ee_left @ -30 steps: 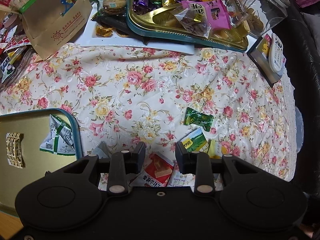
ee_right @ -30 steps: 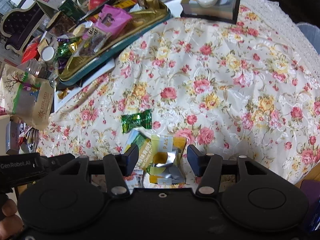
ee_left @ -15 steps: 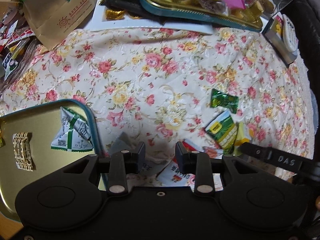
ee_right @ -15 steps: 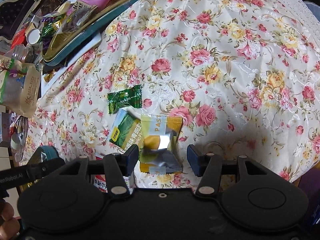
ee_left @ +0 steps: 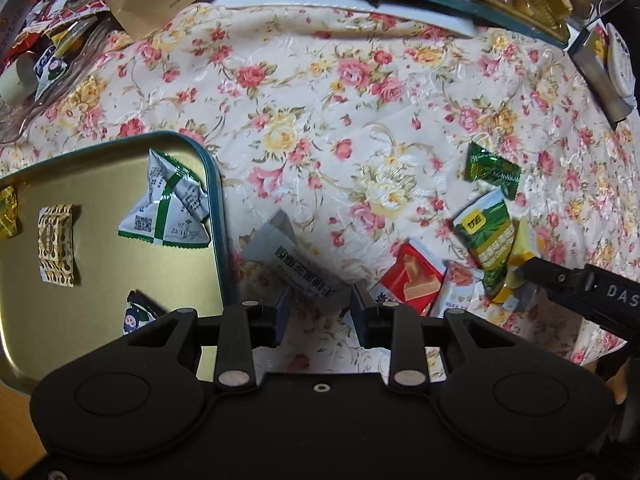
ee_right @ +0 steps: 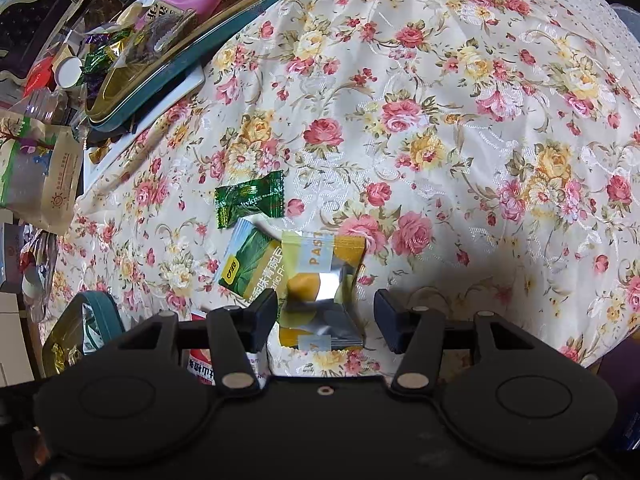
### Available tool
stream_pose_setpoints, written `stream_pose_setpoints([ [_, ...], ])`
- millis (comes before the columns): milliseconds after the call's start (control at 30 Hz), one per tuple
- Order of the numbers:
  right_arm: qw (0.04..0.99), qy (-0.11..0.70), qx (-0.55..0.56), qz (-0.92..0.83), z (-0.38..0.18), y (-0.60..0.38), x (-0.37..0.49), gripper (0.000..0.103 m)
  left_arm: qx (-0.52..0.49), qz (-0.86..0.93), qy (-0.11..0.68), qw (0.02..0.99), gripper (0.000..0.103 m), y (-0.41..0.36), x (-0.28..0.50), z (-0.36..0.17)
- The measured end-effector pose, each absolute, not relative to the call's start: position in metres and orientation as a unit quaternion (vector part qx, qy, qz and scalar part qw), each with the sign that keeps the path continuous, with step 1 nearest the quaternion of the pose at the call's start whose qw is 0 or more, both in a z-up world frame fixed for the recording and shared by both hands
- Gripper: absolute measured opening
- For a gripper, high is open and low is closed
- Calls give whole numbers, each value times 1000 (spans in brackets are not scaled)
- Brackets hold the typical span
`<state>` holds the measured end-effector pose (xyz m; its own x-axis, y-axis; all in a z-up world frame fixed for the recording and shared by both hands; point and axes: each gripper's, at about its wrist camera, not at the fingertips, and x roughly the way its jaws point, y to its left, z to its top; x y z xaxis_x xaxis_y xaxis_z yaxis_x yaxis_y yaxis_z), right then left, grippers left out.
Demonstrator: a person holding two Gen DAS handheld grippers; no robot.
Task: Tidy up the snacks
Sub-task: 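Grasp the silver-and-yellow packet with the right tool while the left tool reaches for a white packet, then grasp the white sesame-crisp packet with the left tool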
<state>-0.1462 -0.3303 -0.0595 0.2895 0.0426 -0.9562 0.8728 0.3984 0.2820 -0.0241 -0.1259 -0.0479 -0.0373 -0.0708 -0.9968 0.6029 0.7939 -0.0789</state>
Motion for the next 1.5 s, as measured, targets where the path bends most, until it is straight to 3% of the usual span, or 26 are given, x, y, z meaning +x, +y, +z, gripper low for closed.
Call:
stream_pose_setpoints([
  [400,667,505,448,-316,-58,-330,-147,57,172,-204,698,665,45,-123,-15,-72],
  [733,666,502,449,-320,-59,-333,-146,57,153,-220,672,690,45,-143,4,-74],
  [1133,666,484,453,-341,-55,-345,-154,57,192,-269,658,677,45,-196,-9,-81],
  [1500,655,504,458,-326,-68,-337,-145,57,218,-272,655,671,45,-180,-5,-85],
])
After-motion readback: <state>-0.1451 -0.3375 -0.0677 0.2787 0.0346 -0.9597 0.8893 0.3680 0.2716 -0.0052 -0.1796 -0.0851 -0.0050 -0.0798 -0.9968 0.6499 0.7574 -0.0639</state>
